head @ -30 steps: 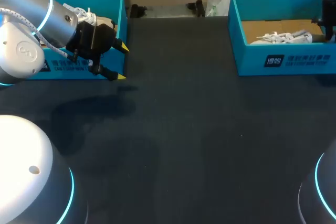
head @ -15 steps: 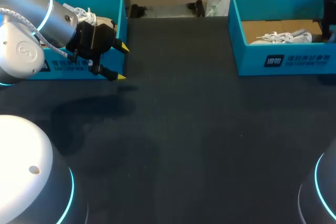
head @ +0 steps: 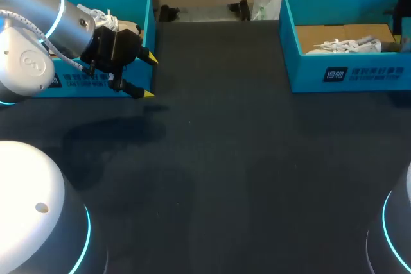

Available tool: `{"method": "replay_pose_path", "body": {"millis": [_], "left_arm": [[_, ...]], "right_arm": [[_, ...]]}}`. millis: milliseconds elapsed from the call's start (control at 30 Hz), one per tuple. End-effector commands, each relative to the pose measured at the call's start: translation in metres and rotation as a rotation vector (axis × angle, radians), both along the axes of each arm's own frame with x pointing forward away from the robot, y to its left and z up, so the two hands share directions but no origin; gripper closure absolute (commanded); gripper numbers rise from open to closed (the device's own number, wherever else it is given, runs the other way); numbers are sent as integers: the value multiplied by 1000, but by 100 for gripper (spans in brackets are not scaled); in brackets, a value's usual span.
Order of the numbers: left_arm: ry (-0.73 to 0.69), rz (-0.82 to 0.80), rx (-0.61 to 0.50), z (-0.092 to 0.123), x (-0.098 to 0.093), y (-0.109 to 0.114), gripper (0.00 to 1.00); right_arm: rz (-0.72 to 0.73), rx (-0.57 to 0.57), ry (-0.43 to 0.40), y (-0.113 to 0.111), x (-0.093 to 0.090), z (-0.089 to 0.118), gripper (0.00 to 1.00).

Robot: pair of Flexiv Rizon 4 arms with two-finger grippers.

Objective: Take the shoe out of the shoebox, open the shoe tongue, remove and reinsert the insole, then place the shoe into the shoebox

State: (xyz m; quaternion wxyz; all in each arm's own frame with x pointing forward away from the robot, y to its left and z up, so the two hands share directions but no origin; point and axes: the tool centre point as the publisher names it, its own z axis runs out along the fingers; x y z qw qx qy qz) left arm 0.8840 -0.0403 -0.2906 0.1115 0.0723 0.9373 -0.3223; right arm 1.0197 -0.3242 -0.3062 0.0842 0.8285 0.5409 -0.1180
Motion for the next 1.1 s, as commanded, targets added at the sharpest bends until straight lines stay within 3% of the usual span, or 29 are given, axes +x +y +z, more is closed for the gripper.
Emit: {"method": "replay_pose_path", "body": {"millis": [33,300,467,600,700,833,967,1100], "left_arm": [[1,0,4,0,1,-1,0],[1,0,4,0,1,-1,0],[1,0,4,0,1,-1,0],[1,0,4,0,1,-1,0],[1,0,4,0,1,-1,0],[1,0,4,0,1,-1,0],[-65,-77,-22,24,4,4,0],[-88,-71,-5,37,20,11,0]], "right_arm": [[83,20,-72,3,-19,25,41],[308,38,-140,12,-32,61,27],[448,55,-159,19,-42,79,4],[547,104,-198,25,-47,93,0],[656,223,-243,31,-50,102,0],[656,223,-243,31,-50,102,0],[656,223,-243,31,-50,102,0],[656,223,-243,31,-50,102,0]]}}
